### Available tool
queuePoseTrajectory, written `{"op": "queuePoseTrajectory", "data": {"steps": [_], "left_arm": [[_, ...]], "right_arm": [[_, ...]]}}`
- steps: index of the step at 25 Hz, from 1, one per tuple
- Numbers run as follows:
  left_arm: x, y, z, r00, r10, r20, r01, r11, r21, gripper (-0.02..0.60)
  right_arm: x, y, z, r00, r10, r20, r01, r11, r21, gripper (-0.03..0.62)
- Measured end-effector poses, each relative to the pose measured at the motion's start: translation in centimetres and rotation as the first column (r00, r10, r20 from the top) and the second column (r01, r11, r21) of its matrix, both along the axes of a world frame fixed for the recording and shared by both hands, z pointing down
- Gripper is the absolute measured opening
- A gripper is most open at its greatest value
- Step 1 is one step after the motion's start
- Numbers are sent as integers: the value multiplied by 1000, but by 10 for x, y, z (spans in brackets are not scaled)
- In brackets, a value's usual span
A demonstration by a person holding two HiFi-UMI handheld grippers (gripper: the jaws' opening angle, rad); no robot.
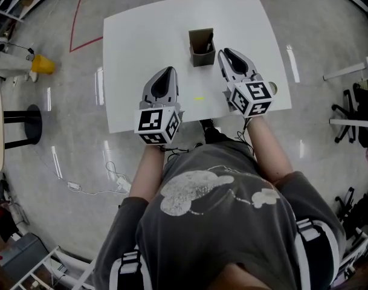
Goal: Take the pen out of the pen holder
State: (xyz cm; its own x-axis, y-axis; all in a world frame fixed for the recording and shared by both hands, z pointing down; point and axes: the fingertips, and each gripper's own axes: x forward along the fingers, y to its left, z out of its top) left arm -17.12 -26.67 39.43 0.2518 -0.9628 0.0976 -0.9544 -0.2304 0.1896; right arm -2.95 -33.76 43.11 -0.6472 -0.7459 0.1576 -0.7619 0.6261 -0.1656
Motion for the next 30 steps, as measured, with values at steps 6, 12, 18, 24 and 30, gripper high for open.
{"op": "queuePoseTrajectory", "data": {"steps": [6, 12, 18, 24, 30], "left_arm": [[0, -32, 8, 1000, -3, 3, 3, 1000, -22, 8], [1, -52, 18, 1000, -5, -1, 5, 999, -48, 8], [-6, -65, 22, 1000, -20, 0, 19, 998, -60, 8], [-10, -71, 26, 1000, -21, 0, 21, 997, -69, 8], [-10, -71, 27, 1000, -11, 6, 11, 997, -75, 8]], "right_arm": [[-12, -40, 24, 998, -25, -51, 21, 996, -83, 105], [-26, -65, 51, 993, -50, -111, 33, 988, -148, 115], [-34, -80, 64, 985, -66, -156, 39, 985, -169, 115], [-30, -80, 71, 983, -46, -179, 15, 985, -174, 114], [-32, -80, 72, 980, -57, -188, 25, 985, -173, 80]]}}
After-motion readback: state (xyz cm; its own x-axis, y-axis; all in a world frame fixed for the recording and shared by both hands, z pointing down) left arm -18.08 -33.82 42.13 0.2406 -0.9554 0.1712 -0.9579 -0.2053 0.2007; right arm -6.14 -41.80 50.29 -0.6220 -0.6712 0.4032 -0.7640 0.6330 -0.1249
